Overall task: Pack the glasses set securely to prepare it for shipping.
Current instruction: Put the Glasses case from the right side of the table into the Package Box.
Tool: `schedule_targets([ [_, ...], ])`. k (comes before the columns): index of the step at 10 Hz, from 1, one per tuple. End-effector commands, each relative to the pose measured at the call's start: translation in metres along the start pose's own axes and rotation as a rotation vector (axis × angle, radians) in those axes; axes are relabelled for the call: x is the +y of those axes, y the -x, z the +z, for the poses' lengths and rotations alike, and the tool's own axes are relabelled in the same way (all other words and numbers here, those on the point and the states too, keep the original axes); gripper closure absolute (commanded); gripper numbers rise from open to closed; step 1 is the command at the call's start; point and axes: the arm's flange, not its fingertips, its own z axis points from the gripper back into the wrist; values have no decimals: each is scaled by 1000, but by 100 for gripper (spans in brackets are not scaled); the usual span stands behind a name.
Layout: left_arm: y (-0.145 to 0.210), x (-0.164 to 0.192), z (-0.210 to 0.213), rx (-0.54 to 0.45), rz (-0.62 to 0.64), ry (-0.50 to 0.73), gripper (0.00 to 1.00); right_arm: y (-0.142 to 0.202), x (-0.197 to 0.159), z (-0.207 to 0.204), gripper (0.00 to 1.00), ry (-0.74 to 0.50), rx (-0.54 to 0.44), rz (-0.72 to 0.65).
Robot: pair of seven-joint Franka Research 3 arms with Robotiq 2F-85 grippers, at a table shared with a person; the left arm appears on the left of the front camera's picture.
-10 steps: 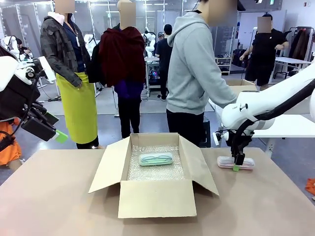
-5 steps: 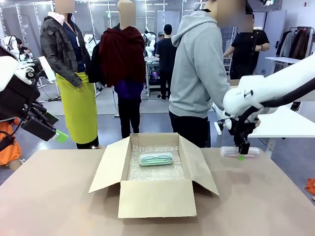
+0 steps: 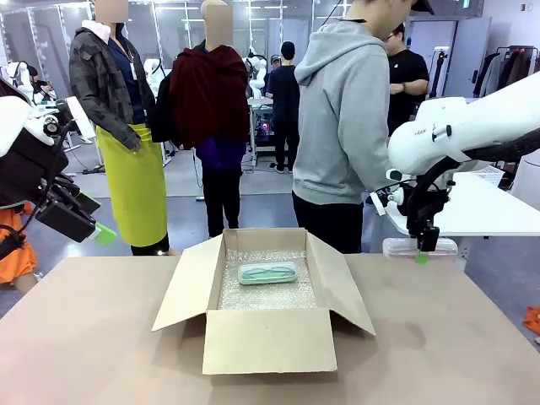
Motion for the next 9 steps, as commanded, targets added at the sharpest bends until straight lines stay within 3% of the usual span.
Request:
schedule_targets([
  [1, 1, 1, 1, -2, -8, 1, 0, 0, -8, 0, 43, 4, 8, 4],
  [4, 1, 1, 1, -2, -8, 1, 0, 0, -8, 0, 43, 4, 8, 4],
  [5, 1, 1, 1, -2, -8, 1, 0, 2, -3, -1, 36, -1, 0, -4],
  [7, 1, 1, 1, -2, -8, 1, 0, -35, 18, 34, 36, 80, 37, 170],
  [9, 1, 1, 1, -2, -8, 1, 0, -78, 35, 63, 36, 85, 34, 236],
])
